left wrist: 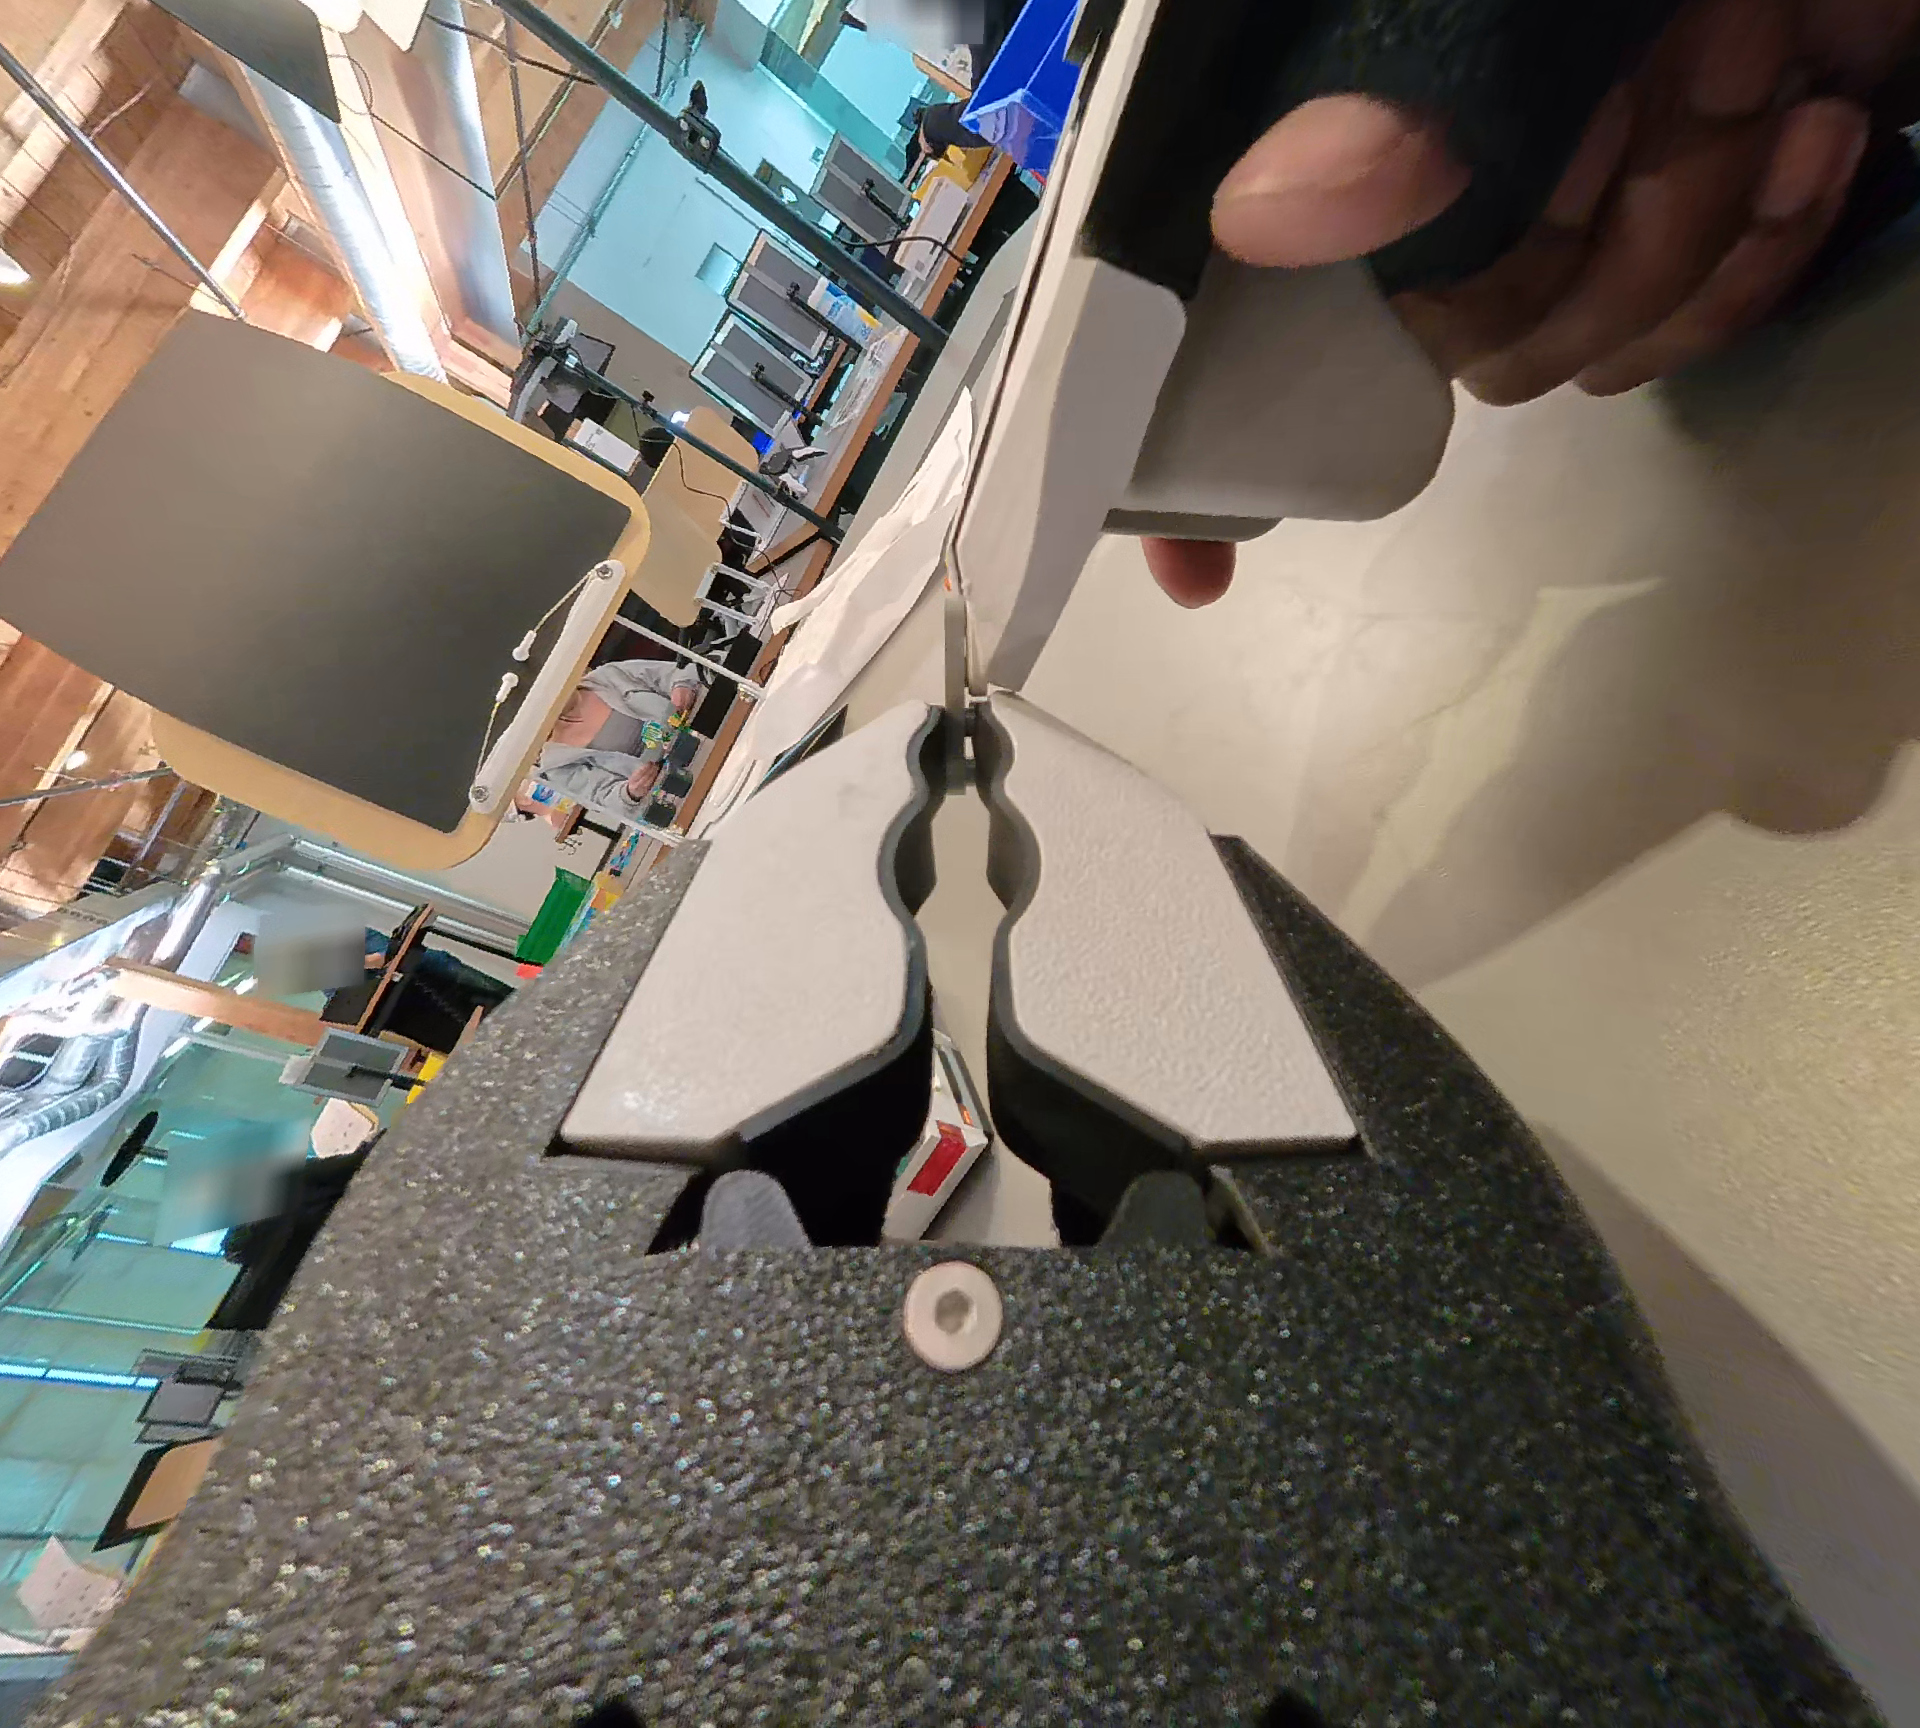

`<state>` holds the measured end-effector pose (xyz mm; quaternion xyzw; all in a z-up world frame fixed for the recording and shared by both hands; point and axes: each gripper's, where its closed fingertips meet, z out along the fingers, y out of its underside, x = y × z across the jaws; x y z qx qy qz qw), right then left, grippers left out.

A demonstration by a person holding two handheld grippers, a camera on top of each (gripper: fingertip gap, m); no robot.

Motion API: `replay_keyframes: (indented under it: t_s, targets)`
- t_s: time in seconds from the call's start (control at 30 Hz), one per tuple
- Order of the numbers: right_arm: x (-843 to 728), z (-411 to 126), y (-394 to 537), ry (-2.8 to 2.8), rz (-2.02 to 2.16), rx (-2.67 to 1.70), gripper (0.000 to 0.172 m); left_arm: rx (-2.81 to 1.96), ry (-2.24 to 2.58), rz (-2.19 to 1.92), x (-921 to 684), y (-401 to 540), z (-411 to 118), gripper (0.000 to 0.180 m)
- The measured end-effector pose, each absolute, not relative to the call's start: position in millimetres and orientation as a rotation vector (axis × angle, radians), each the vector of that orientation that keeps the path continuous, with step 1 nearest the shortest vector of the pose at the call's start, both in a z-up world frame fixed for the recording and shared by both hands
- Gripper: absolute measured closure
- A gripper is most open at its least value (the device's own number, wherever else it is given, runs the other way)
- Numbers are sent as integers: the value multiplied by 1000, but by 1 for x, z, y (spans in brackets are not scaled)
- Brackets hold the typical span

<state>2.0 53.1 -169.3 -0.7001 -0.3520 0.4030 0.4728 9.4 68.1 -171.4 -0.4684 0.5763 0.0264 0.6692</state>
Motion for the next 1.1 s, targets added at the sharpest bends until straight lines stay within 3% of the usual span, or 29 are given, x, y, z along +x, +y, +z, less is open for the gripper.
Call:
replay_keyframes:
  t_s: [0.87,1.1]
  targets:
    - [-1,-169,61,-743,1010,-1752,164,-1046,1291,219,6,77,-173,176]
    - [1,-173,56,-942,886,-1730,164,-1081,1349,84,9,71,-179,176]
